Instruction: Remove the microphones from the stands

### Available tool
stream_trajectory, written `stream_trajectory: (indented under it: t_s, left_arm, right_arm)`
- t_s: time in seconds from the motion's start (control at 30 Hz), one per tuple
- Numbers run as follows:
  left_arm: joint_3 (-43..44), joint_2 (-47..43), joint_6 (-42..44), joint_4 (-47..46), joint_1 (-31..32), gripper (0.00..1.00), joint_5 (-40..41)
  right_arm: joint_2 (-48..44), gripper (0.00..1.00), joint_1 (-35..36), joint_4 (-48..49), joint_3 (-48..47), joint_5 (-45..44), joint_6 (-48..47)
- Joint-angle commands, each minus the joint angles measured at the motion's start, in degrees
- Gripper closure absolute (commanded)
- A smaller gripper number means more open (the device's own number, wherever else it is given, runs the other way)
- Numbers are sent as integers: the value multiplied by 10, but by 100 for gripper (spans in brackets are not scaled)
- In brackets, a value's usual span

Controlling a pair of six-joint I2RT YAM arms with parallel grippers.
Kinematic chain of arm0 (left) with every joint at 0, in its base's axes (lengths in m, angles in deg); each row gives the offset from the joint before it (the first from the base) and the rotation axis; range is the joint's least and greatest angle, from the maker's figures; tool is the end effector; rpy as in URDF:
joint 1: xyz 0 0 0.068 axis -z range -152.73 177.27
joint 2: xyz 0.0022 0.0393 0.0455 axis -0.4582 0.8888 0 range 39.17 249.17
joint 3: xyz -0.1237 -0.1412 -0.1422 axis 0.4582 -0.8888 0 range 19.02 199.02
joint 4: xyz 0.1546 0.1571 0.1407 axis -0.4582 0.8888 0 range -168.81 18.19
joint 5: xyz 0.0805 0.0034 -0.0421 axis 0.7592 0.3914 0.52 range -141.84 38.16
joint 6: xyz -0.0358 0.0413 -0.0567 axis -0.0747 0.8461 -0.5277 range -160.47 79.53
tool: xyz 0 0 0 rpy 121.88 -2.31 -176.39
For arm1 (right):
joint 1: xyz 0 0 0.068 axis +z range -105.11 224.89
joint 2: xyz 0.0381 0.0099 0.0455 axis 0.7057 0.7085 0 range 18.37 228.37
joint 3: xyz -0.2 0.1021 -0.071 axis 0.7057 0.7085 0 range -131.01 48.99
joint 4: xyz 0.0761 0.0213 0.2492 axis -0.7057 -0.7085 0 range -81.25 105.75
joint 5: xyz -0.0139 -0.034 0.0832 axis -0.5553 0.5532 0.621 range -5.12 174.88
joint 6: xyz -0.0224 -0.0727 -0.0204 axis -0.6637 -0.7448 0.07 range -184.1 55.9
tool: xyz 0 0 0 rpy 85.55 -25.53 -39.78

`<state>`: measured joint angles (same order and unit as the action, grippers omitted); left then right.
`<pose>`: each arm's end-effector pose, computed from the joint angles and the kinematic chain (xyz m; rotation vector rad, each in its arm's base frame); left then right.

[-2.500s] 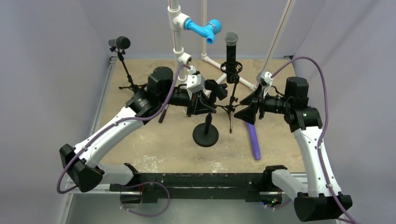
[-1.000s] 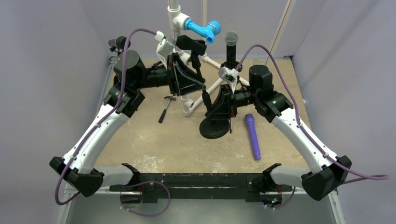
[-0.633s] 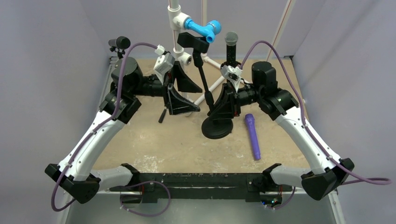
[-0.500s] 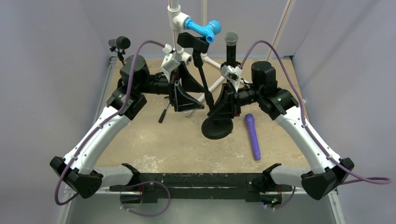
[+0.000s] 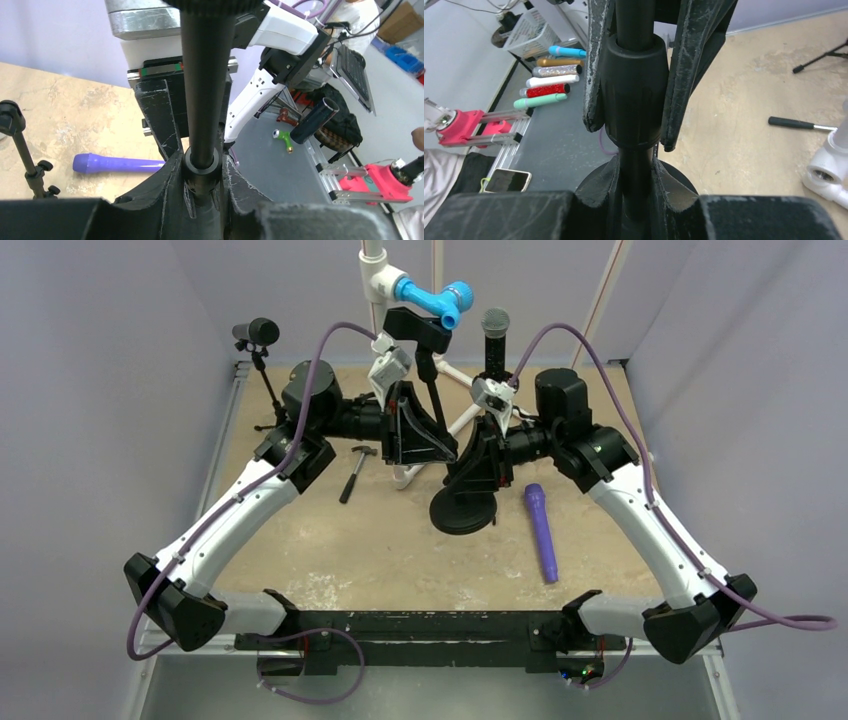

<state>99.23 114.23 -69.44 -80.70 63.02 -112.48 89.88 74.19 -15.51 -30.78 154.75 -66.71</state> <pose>0.2147 -0.2271 0.4260 1.0566 1.4089 -1.6149 0.2061 0.1884 0.3838 -1.2865 1.4918 1.4883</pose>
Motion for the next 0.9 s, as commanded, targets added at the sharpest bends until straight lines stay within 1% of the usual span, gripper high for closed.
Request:
stream_trajectory:
  t_s: [0.0, 0.07, 0.1, 0.17, 0.27, 0.3, 0.37, 0.47, 0.53, 0.6, 0.63, 0.7, 0.8, 0.87]
  left_arm:
    - [-5, -13, -93, -64, 4, 100, 104]
    - [8, -19, -123, 9, 4, 100, 162]
    - [20, -20, -127, 58, 4, 100, 186]
    - [44, -24, -136, 124, 4, 100, 231]
    - [66, -32, -168, 179, -4, 100, 269]
    - [68, -34, -185, 180, -10, 98, 268]
    - [70, -39, -203, 180, -16, 81, 264]
    - [63, -51, -188, 149, -22, 50, 238]
    - [49, -64, -158, 114, -31, 29, 208]
    - [42, -76, -96, 98, -37, 12, 174]
    - [42, -81, -60, 100, -39, 7, 154]
    - [42, -86, 19, 110, -38, 4, 107]
    - [42, -83, 109, 125, -39, 3, 21]
    - [48, -73, 154, 135, -38, 6, -22]
  right_arm:
    - [-3, 100, 7, -21, -57, -68, -34]
    - [3, 100, 8, -38, -76, -102, -46]
    - [6, 100, 9, -47, -85, -115, -52]
    - [12, 100, 11, -58, -100, -138, -61]
    - [21, 100, 15, -68, -115, -159, -69]
    - [24, 100, 14, -69, -118, -162, -70]
    - [24, 100, 14, -74, -123, -166, -74]
    - [23, 100, 15, -84, -132, -161, -86]
    - [18, 100, 13, -88, -133, -140, -91]
    - [13, 100, 12, -90, -132, -110, -96]
    - [10, 100, 12, -90, -130, -94, -98]
    - [6, 100, 13, -89, -130, -59, -94]
    - [4, 100, 13, -65, -130, 14, -59]
    - [3, 100, 13, -39, -127, 49, -25]
